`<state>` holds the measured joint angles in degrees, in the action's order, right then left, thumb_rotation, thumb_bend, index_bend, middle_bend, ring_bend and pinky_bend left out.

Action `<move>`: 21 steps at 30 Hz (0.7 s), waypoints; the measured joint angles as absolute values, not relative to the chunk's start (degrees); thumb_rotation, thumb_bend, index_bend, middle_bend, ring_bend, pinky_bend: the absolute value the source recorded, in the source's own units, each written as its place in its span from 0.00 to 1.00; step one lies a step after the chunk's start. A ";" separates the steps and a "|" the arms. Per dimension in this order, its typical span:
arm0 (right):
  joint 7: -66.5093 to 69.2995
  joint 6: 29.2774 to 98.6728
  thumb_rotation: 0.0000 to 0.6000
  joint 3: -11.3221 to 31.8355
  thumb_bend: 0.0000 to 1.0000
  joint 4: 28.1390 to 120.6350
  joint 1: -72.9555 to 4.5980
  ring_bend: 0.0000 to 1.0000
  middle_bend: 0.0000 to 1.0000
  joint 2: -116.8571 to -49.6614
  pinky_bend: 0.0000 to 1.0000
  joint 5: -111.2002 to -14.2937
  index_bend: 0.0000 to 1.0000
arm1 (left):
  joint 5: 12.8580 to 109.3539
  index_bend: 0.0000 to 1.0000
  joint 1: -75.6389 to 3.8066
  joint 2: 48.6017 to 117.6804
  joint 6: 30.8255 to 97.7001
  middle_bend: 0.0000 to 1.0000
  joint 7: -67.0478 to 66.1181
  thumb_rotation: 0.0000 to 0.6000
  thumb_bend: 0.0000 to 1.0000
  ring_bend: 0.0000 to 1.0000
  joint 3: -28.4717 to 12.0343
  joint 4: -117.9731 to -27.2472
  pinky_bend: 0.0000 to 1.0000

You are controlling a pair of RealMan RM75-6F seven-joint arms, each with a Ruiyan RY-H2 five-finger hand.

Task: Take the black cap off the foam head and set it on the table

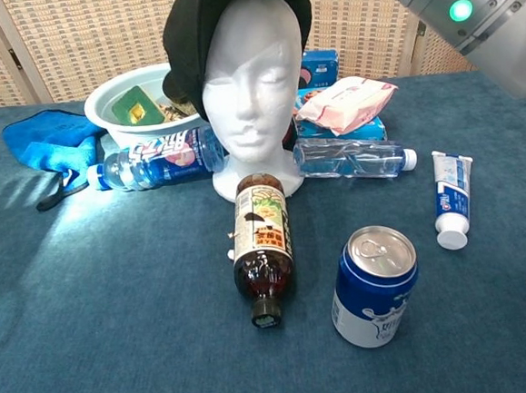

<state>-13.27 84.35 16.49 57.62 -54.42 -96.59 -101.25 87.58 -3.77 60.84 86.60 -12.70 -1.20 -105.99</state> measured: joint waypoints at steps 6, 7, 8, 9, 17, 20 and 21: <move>-13.94 83.30 1.00 17.82 0.51 56.02 -55.91 0.09 0.32 -96.49 0.00 -99.14 0.75 | 87.73 0.08 -3.63 60.81 86.83 0.00 -12.43 1.00 0.49 0.00 -1.16 -105.86 0.00; -14.12 83.24 1.00 18.03 0.51 55.90 -56.14 0.09 0.32 -96.47 0.00 -98.88 0.75 | 87.75 0.08 -3.63 60.81 86.84 0.00 -12.41 1.00 0.49 0.00 -1.16 -105.85 0.00; -14.37 83.20 1.00 18.26 0.51 55.76 -56.40 0.09 0.32 -96.43 0.00 -98.58 0.75 | 87.77 0.08 -3.62 60.81 86.86 0.00 -12.40 1.00 0.49 0.00 -1.16 -105.84 0.00; -14.56 83.20 1.00 18.41 0.51 55.66 -56.57 0.09 0.32 -96.40 0.00 -98.40 0.75 | 87.78 0.08 -3.62 60.81 86.83 0.00 -12.38 1.00 0.49 0.00 -1.14 -105.83 0.00; -16.06 82.33 1.00 20.30 0.51 54.31 -57.97 0.09 0.32 -95.55 0.00 -95.56 0.75 | 87.89 0.08 -3.72 60.77 86.74 0.00 -12.38 1.00 0.49 0.00 -1.19 -105.86 0.00; -16.75 81.25 1.00 20.73 0.51 53.22 -58.64 0.09 0.32 -94.88 0.00 -94.70 0.75 | 87.93 0.08 -3.77 60.80 86.72 0.00 -12.43 1.00 0.49 0.00 -1.23 -105.88 0.00; -16.86 80.98 1.00 20.92 0.51 52.92 -58.85 0.09 0.32 -94.72 0.00 -94.33 0.75 | 87.94 0.08 -3.79 60.82 86.69 0.00 -12.42 1.00 0.49 0.00 -1.23 -105.87 0.00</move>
